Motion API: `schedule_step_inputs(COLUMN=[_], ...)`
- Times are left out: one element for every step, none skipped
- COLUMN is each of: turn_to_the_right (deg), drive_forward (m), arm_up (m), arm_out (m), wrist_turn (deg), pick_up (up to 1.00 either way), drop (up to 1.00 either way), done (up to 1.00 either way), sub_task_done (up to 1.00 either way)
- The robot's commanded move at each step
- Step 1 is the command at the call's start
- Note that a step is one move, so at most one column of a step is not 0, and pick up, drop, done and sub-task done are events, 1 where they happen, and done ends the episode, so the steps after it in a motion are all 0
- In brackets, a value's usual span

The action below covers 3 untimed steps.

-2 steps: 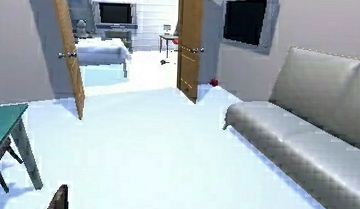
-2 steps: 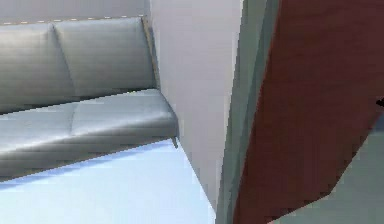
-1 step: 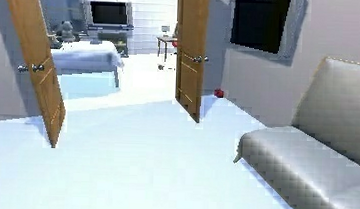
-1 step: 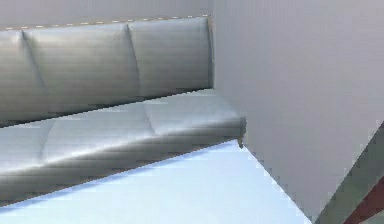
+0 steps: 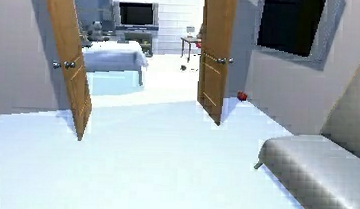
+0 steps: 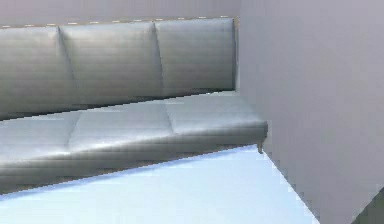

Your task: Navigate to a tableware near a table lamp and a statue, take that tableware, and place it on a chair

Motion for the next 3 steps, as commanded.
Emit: schedule_step_inputs(turn_to_the_right=[0.0,-3.0,-3.0], drive_forward=[1.0,0.0,0.0], arm_up=[0.0,0.0,0.0], arm_out=[0.0,0.0,0.0], wrist_turn=[0.0,0.0,0.0], pick_up=[0.0,0.0,0.0], drop=[0.0,0.0,0.0], done=[0.0,0.0,0.0], sub_task_done=[0.0,0.0,0.0])
